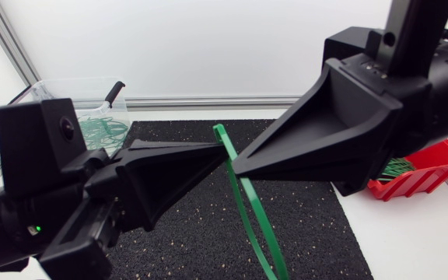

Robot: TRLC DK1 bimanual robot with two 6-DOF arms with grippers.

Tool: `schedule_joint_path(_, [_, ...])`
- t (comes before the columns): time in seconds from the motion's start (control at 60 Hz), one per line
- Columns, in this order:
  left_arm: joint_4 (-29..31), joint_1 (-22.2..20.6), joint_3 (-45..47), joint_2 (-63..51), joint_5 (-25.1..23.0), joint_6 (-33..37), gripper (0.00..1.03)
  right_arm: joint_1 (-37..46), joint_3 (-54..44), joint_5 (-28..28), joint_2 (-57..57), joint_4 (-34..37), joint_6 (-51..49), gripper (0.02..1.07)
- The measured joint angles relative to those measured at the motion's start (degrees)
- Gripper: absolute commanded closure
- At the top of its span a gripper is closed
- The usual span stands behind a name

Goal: Take a green cable tie from the red box, thread the tail through the head to close it, then place it in the transparent bin on the left.

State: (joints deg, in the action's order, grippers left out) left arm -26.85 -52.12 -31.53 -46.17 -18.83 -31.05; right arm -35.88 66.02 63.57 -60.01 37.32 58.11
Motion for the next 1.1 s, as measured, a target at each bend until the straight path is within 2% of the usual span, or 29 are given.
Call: schedule_joint_path(1.1, [0.0,0.74,-0.02,-1.05,-0.17,0.0,1.0,0.0,-2.34,-0.44,0.81,-1.53,0.04,1.01])
